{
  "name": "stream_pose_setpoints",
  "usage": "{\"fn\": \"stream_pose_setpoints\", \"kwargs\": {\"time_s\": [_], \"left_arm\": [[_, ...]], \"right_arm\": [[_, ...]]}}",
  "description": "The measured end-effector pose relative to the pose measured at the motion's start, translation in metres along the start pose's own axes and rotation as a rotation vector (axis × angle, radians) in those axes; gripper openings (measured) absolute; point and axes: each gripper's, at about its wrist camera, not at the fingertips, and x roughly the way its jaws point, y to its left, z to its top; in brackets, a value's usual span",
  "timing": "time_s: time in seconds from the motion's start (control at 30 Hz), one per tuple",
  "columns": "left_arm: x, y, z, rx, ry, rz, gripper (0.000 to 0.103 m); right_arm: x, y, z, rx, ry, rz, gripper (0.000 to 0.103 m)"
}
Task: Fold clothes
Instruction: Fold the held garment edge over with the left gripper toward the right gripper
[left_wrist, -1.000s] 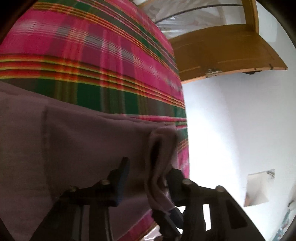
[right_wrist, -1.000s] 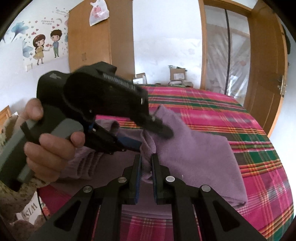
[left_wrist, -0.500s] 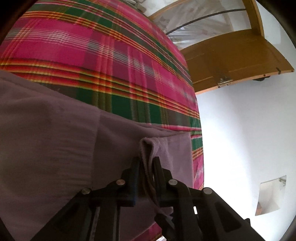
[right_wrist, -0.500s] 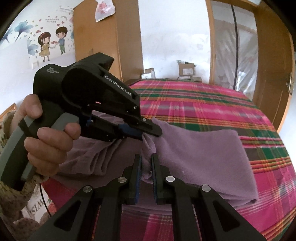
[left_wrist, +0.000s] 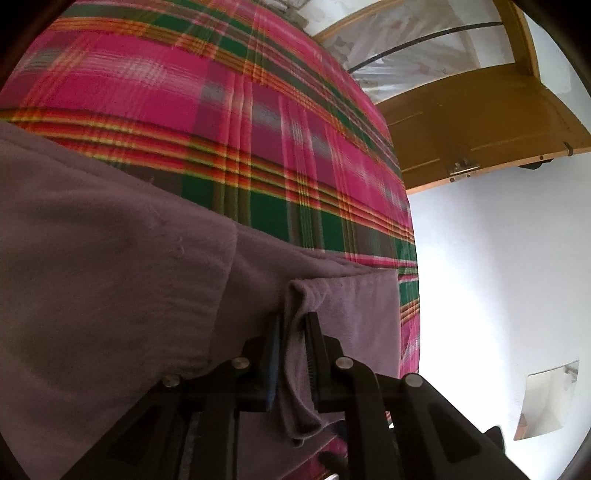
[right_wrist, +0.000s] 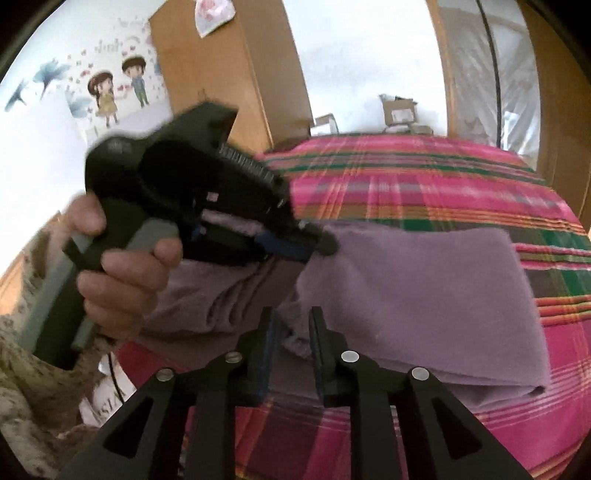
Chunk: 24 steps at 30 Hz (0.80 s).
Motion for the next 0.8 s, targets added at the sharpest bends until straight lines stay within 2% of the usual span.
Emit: {"fn": "stream_pose_setpoints", "kwargs": {"time_s": [0.07,0.2,0.27,0.47,0.53,0.63,0.73,0.8], "left_arm": [[-0.004,0.001,-0.001,-0.005,-0.009,0.003,0.014],[-0.014,0.005,-0.004,-0.023,-0.034,0.009,0.014],[-0.022,0.006,-0.008,-0.022,-0.046,0.01,0.014],[-0.046,-0.004,-0.019,0.032,-0.112,-0.008,0.017],[-0.046,-0.01,-0.021,0.056,-0.128,-0.009,0.022],[-0.046,-0.018,-0.027,0.094,-0.146,-0.005,0.024],[-0.03,-0.028,-0.032,0.136,-0.088,-0.002,0.026],[-0.021,-0.031,-0.038,0.162,-0.053,0.023,0.026]], "right_arm": [[-0.011,-0.014,0.003,0.044,-0.031,0.02,0.02],[-0.021,-0.048,0.007,0.144,-0.068,-0.057,0.02],[-0.018,-0.062,0.007,0.181,-0.055,-0.115,0.021],[0.006,-0.063,0.002,0.107,0.015,-0.223,0.021],[0.01,-0.058,0.001,0.057,0.022,-0.253,0.021],[0.004,-0.056,0.001,0.061,0.002,-0.236,0.021],[0.006,-0.051,0.0,0.06,0.003,-0.189,0.022],[0.014,-0.046,-0.003,0.035,0.02,-0.194,0.026]]}}
